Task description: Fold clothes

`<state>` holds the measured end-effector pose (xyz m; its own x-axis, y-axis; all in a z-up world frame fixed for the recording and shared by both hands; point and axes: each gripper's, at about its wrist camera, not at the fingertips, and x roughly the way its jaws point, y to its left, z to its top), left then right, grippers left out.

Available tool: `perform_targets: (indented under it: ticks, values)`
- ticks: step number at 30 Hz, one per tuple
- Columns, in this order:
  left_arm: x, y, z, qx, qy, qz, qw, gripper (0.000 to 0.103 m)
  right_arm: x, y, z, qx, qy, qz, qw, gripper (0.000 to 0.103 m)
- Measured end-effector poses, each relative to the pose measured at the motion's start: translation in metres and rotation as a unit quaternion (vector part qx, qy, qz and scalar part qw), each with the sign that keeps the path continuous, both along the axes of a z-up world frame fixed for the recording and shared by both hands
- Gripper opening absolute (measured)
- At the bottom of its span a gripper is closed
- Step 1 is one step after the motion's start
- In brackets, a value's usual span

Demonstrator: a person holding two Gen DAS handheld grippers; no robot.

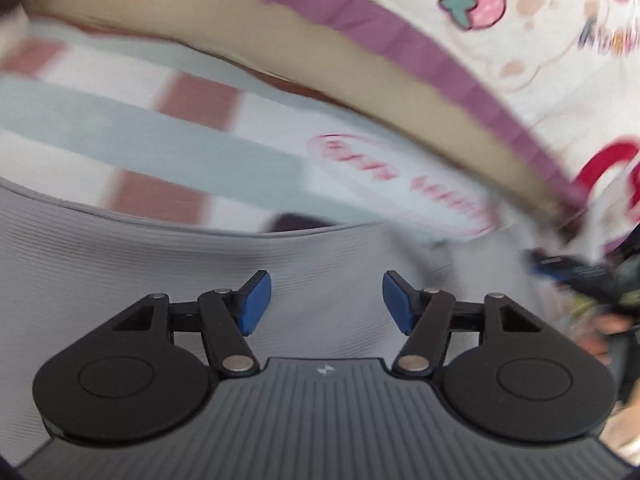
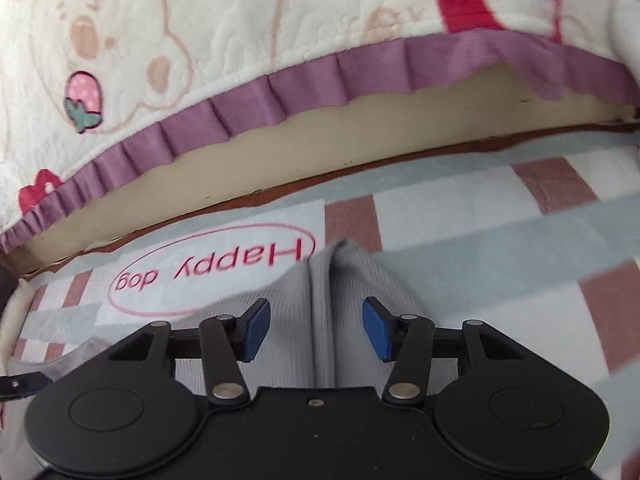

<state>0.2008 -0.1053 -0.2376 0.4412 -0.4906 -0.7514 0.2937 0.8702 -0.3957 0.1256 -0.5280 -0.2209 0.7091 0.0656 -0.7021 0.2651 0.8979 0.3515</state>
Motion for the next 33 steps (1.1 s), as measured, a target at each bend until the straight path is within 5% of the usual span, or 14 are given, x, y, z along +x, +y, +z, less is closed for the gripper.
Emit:
perform_targets:
  ticks: [4,8,11,14,18,24,27,28,30,33]
  values:
    - [-0.01,0.035,0.005,0.111,-0.033,0.026,0.9929,0.061,-0.053,0.039,0.004,0.001,-0.019,0.06,0.998,0.056]
    - [-0.006,0.093,0.002,0.159,-0.024,0.101,0.9818,0.062,-0.077,0.097,0.004,-0.043,-0.018,0.153,0.987,0.056]
    - [-0.006,0.138,-0.002,0.161,-0.025,0.142,0.9764,0.063,-0.084,0.138,0.004,-0.071,-0.018,0.205,0.976,0.056]
    - [-0.007,0.158,0.003,0.162,-0.067,0.171,0.9697,0.065,-0.088,0.166,0.0,-0.083,-0.017,0.234,0.969,0.056]
    - [0.0,0.163,0.004,0.128,-0.092,0.154,0.9754,0.072,-0.094,0.193,-0.007,-0.119,-0.01,0.261,0.958,0.056]
    - [0.016,0.151,-0.022,0.154,-0.055,0.142,0.9762,0.075,-0.099,0.208,-0.01,-0.127,-0.011,0.282,0.951,0.056]
    - [0.018,0.151,-0.024,0.142,-0.069,0.144,0.977,0.076,-0.099,0.209,-0.012,-0.119,-0.008,0.281,0.952,0.056]
    - [0.017,0.151,-0.024,0.141,-0.079,0.14,0.977,0.061,-0.099,0.21,-0.014,-0.122,-0.007,0.282,0.952,0.056]
    - [0.015,0.144,-0.021,0.18,-0.106,0.125,0.9701,0.008,-0.102,0.213,-0.017,-0.131,-0.009,0.283,0.95,0.057]
    - [0.01,0.135,-0.01,0.221,-0.144,0.124,0.9566,0.008,-0.104,0.215,-0.018,-0.128,-0.014,0.281,0.951,0.058]
